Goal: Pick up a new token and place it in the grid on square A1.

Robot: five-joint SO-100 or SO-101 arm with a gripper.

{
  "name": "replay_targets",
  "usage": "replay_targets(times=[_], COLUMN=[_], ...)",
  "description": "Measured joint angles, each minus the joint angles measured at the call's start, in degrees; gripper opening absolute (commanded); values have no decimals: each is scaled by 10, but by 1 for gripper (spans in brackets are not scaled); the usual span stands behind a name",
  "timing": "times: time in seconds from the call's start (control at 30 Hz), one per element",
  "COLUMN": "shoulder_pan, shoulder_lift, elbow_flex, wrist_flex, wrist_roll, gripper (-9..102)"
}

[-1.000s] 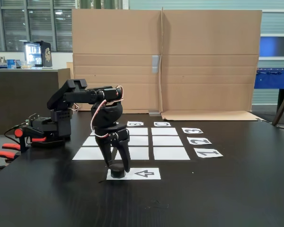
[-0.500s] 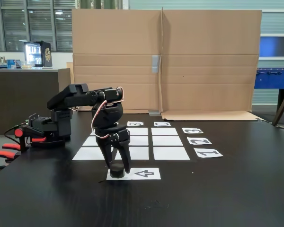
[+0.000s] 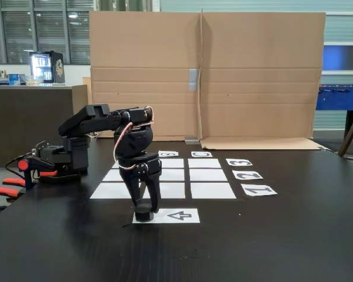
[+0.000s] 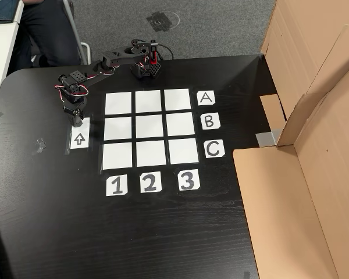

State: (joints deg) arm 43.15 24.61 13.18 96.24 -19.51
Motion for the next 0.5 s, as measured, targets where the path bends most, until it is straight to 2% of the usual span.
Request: replay_targets(times=[0.27, 0.5], shoulder_pan=[0, 0], shoulder_lift=[0, 0], elbow_flex=[0, 0], wrist_flex=[0, 0], wrist_roll=[0, 0], gripper=[14, 24])
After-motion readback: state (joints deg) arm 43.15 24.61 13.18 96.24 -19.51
